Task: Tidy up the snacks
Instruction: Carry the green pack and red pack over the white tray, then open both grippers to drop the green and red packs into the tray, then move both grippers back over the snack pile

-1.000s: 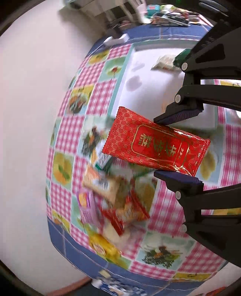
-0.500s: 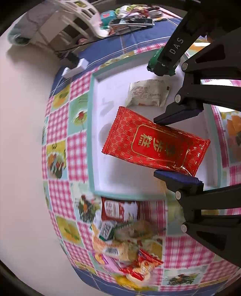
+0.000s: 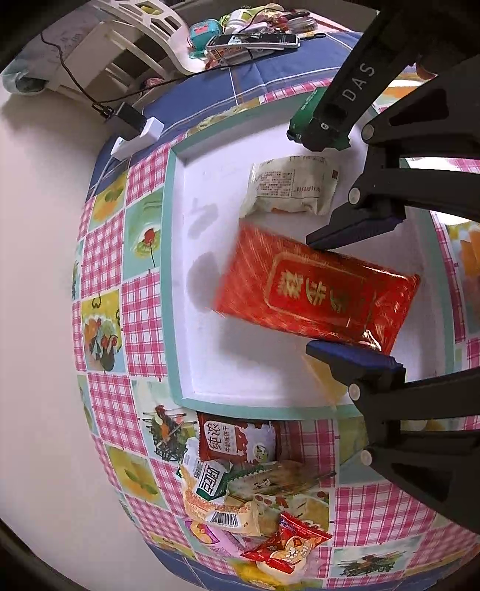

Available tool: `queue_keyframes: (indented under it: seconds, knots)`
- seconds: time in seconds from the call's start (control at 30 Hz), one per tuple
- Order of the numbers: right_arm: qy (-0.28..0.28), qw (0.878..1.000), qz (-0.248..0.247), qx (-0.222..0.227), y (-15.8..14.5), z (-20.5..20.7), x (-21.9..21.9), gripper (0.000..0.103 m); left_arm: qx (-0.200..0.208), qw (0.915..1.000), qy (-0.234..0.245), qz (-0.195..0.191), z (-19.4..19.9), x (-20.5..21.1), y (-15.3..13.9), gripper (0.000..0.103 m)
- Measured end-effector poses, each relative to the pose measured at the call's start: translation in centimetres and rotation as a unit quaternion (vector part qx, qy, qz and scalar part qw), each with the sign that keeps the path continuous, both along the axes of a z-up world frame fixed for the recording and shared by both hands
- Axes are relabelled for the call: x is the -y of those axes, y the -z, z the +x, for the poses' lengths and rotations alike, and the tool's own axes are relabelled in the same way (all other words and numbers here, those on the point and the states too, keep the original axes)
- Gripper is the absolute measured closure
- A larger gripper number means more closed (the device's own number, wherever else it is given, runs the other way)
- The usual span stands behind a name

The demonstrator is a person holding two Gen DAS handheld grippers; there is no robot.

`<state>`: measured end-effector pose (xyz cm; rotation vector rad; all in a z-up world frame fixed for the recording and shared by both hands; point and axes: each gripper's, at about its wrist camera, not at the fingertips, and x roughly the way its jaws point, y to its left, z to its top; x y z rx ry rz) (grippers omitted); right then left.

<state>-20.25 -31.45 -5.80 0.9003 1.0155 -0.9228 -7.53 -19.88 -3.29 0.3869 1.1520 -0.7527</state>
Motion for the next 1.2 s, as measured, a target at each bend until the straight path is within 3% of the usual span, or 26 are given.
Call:
queue_keyframes:
  seconds: [0.23, 0.3, 0.37, 0.43, 0.6, 0.7, 0.77, 0.83, 1.07, 1.2]
  knots:
    - [-0.007, 1.0, -0.003, 0.001, -0.2, 0.1, -0.1, 0.034, 0.003, 0.9999, -0.009, -0.01, 0.3, -0.4, -0.8, 0.05]
    - [-0.009, 1.0, -0.003, 0.0, -0.2, 0.1, -0.1, 0.034, 0.002, 0.9998, -0.018, -0.01, 0.7, -0.7, -0.9, 0.043]
    - [-0.012, 1.0, -0.001, 0.002, -0.1, 0.2, 0.0, 0.029, 0.004, 0.9992, -0.039, -0.006, 1.2, -1.3, -1.0, 0.033]
    - [-0.018, 1.0, 0.001, 0.007, 0.0, 0.3, 0.0, 0.021, 0.005, 0.9984, -0.057, -0.005, 1.8, -1.8, -1.1, 0.033]
    - [-0.032, 0.999, -0.005, 0.021, -0.5, 0.7, -0.5, 0.012, 0.001, 0.9945, -0.105, 0.004, 3.3, -3.5, -1.0, 0.033]
    - [-0.041, 0.999, -0.011, 0.027, -0.9, 1.1, -1.0, 0.0, 0.005, 0.99, -0.14, 0.014, 4.3, -4.8, -0.9, 0.026]
    - [-0.046, 0.998, -0.014, 0.03, -1.2, 1.3, -1.3, 0.0, 0.012, 0.9872, -0.158, 0.016, 4.8, -5.7, -0.9, 0.013]
    - [-0.052, 0.998, -0.016, 0.037, -1.7, 1.5, -1.7, 0.0, 0.017, 0.9846, -0.173, 0.016, 5.4, -6.5, -1.0, 0.009]
    - [-0.077, 0.995, -0.036, 0.049, -3.9, 2.0, -3.7, 0.0, 0.009, 0.9775, -0.21, 0.014, 7.1, -9.5, -0.9, 0.009]
    - [-0.086, 0.994, -0.035, 0.051, -3.8, 2.4, -4.8, 0.0, 0.032, 0.9722, -0.229, 0.039, 8.0, -10.7, -1.5, 0.009]
